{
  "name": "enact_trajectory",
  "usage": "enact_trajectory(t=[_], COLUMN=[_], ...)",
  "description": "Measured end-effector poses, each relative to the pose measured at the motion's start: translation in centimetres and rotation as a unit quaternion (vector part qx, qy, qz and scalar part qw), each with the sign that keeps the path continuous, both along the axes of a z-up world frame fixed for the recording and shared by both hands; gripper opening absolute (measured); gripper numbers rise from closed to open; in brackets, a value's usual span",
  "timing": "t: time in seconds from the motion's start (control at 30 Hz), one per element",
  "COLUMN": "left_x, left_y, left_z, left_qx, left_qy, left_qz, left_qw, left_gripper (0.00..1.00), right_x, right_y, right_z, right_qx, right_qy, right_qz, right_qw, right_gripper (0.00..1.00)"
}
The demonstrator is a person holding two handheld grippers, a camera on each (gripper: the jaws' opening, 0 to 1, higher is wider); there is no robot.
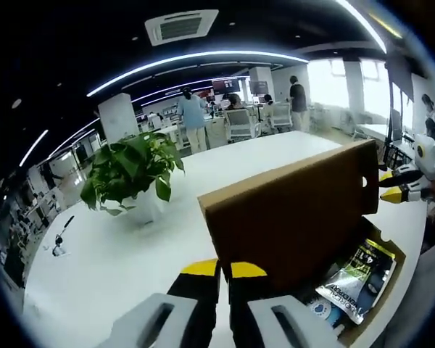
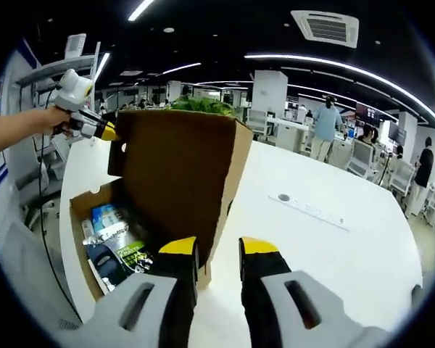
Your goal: Operate the shoe box by opening the lid, removing the specified soft item, and placing it in the target area until the item is outside and the box remains undamaged.
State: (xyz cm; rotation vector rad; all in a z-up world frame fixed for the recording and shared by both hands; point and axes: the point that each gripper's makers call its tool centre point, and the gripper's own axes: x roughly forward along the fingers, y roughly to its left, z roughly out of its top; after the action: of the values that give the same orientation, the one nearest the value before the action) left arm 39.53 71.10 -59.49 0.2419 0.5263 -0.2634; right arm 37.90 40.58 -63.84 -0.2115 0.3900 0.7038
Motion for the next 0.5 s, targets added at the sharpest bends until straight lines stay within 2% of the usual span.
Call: enact_trajectory(t=[0.33, 0.5], left_x=[0.8, 1.2], left_y=[0.0, 0.0], left_z=[-0.2, -0.4], left_qx=[0.001, -0.002], left_qy=[0.003, 0.001], left_qz=[0.004, 0.010], left_qw=[1.0000, 0.9999], left_gripper=[0.03, 0.03], right_x=[0.1, 0.7], right_y=[1.1, 1.6], right_z=[-1.9, -2.7], right_qx=[-0.010, -0.020], right_qy=[0.018, 0.021], right_qz=[0.005, 0.004], right_qw=[0.9998, 0.9996], right_gripper=[0.12, 0.06])
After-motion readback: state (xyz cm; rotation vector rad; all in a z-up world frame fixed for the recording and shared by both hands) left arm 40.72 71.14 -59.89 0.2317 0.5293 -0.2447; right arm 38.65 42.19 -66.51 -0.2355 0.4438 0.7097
